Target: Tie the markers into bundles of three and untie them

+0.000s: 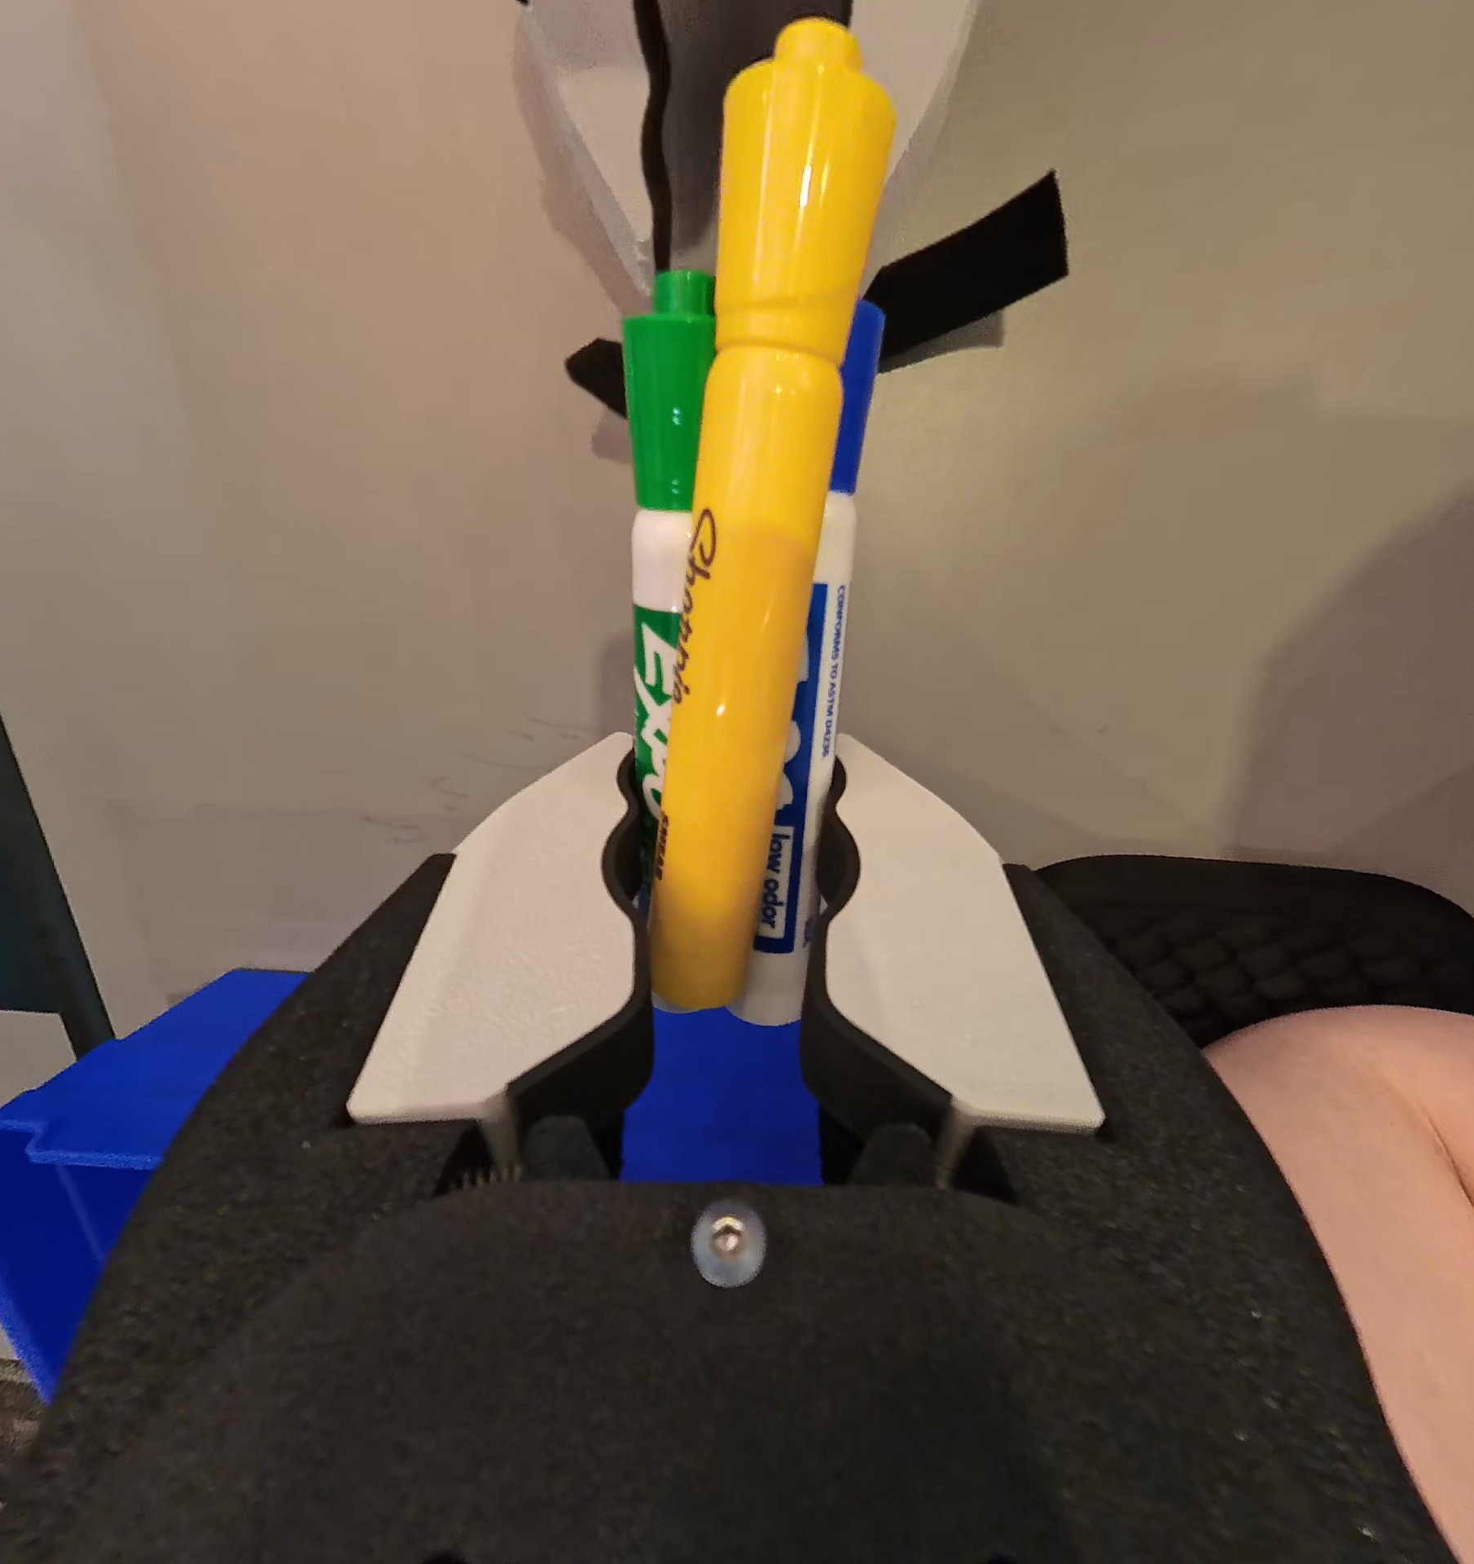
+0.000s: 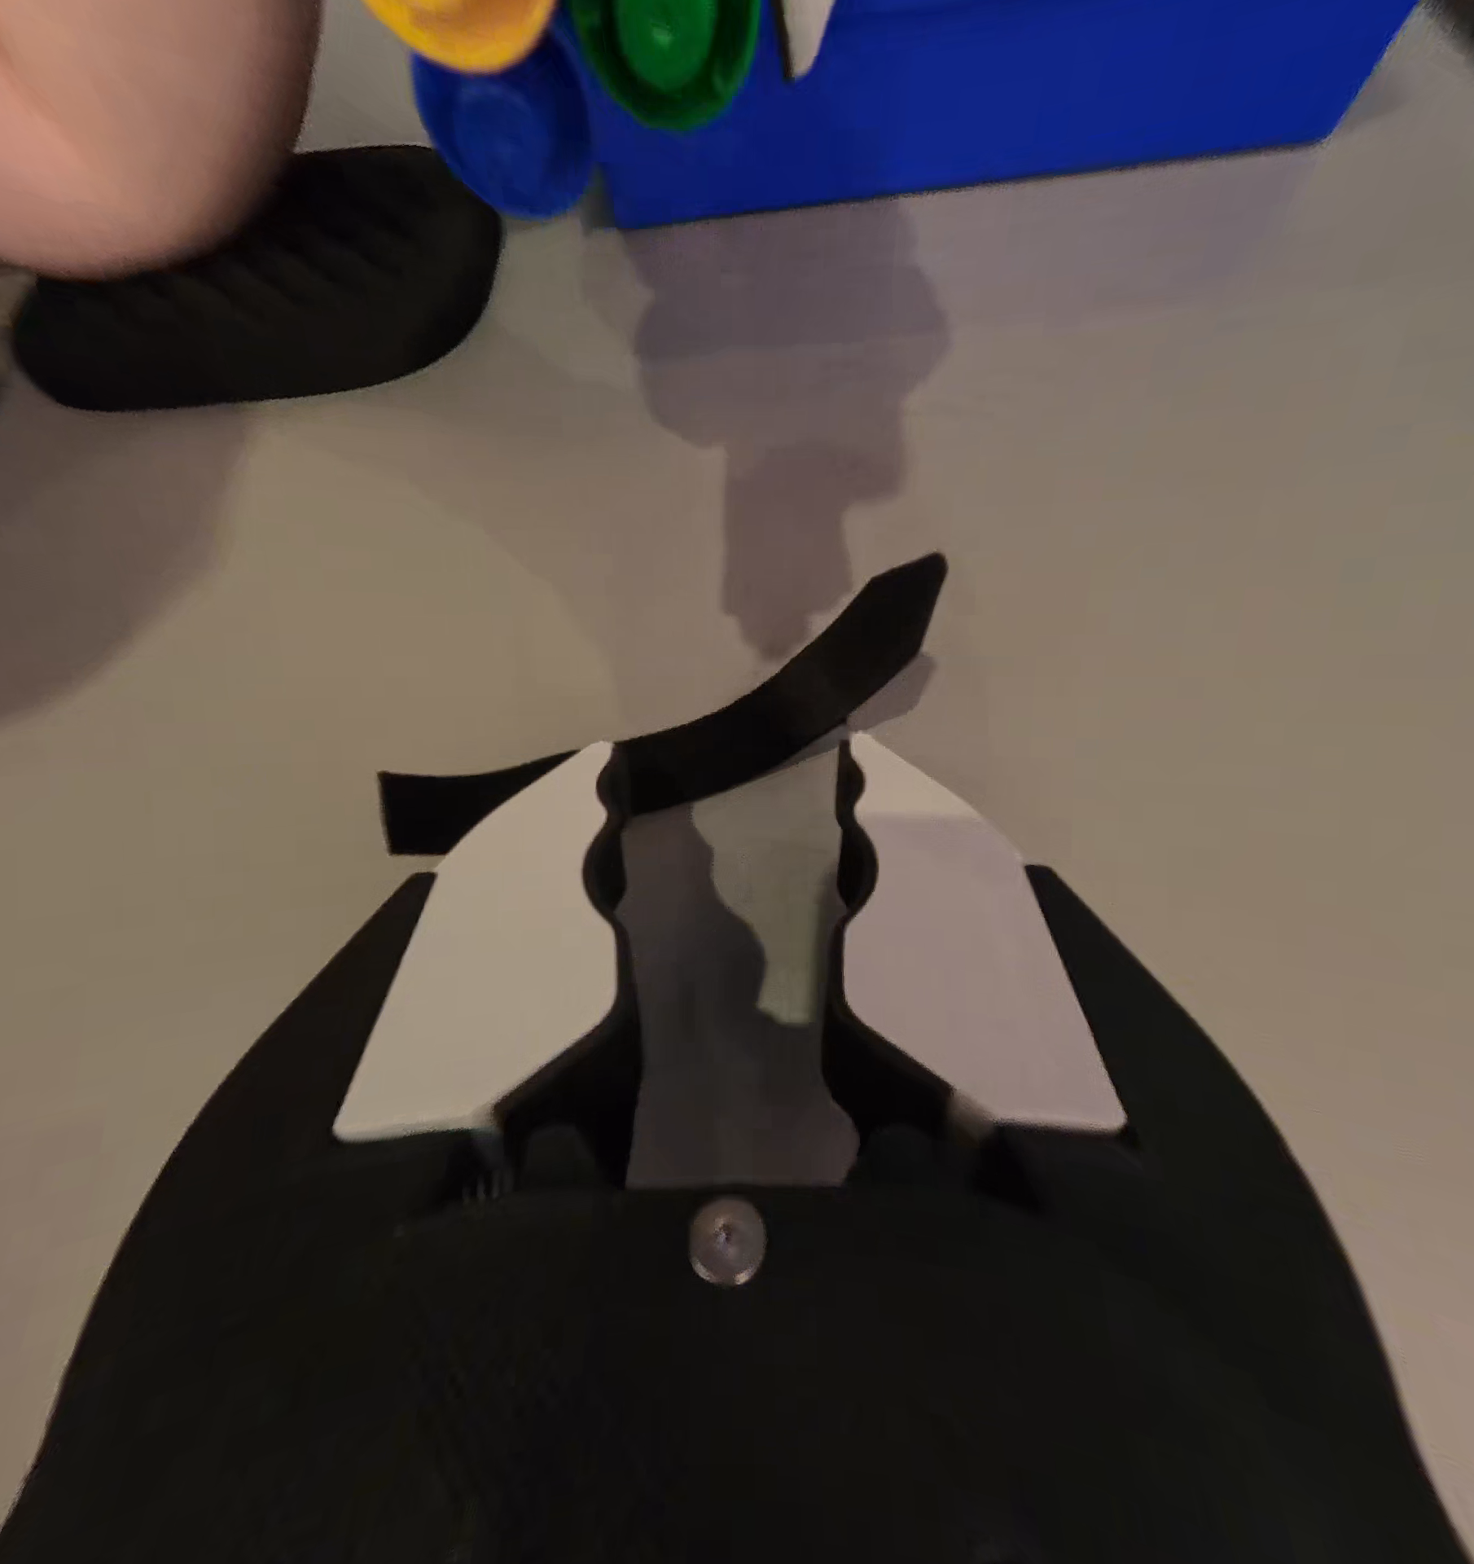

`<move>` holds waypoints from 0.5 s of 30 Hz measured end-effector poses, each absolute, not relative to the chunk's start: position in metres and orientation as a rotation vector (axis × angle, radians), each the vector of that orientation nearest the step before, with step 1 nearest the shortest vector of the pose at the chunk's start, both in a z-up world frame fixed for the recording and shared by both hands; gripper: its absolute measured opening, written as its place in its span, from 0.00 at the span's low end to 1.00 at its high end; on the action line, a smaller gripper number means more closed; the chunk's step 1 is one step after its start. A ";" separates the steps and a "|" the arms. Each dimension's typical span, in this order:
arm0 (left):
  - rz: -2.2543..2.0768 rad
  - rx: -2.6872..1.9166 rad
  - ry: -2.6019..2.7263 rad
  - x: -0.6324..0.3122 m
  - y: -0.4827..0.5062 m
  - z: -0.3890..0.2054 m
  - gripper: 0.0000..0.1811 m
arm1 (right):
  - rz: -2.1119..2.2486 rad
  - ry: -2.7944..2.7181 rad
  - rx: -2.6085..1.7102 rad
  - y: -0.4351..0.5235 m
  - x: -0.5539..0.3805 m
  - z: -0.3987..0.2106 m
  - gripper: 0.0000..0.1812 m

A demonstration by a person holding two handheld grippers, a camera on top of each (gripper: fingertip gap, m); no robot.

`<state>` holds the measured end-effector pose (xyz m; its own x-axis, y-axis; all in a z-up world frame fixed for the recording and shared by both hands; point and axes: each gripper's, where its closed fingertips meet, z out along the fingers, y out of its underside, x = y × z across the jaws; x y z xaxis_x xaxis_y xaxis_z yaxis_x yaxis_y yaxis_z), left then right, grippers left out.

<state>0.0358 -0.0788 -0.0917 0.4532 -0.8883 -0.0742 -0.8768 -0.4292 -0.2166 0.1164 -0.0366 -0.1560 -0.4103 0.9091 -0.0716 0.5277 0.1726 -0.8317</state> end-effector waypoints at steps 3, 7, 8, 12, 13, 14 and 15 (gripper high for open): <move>-0.077 -2.481 1.534 0.036 -0.079 -0.092 0.21 | 1.170 -2.080 -1.363 -0.040 0.117 -0.161 0.29; -0.081 -2.488 1.540 0.037 -0.079 -0.094 0.21 | 1.109 -2.181 -1.345 -0.043 0.111 -0.170 0.34; -0.082 -2.490 1.541 0.037 -0.078 -0.095 0.21 | 1.104 -2.211 -1.323 -0.047 0.111 -0.171 0.35; -0.090 -2.495 1.539 0.036 -0.079 -0.095 0.21 | 1.035 -2.315 -1.140 -0.062 0.114 -0.176 0.22; -0.090 -2.496 1.538 0.036 -0.079 -0.095 0.21 | 1.037 -2.317 -1.107 -0.065 0.115 -0.175 0.18; -0.088 -2.498 1.536 0.036 -0.079 -0.095 0.21 | 1.025 -2.323 -1.089 -0.067 0.117 -0.175 0.16; -0.090 -2.497 1.537 0.036 -0.079 -0.095 0.21 | 1.007 -2.328 -1.072 -0.067 0.118 -0.175 0.13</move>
<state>0.0359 -0.0789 -0.0954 0.4550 -0.8887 -0.0564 -0.8761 -0.4354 -0.2072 0.1178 -0.0671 -0.1746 -0.6338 0.7721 0.0461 0.4951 0.4508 -0.7428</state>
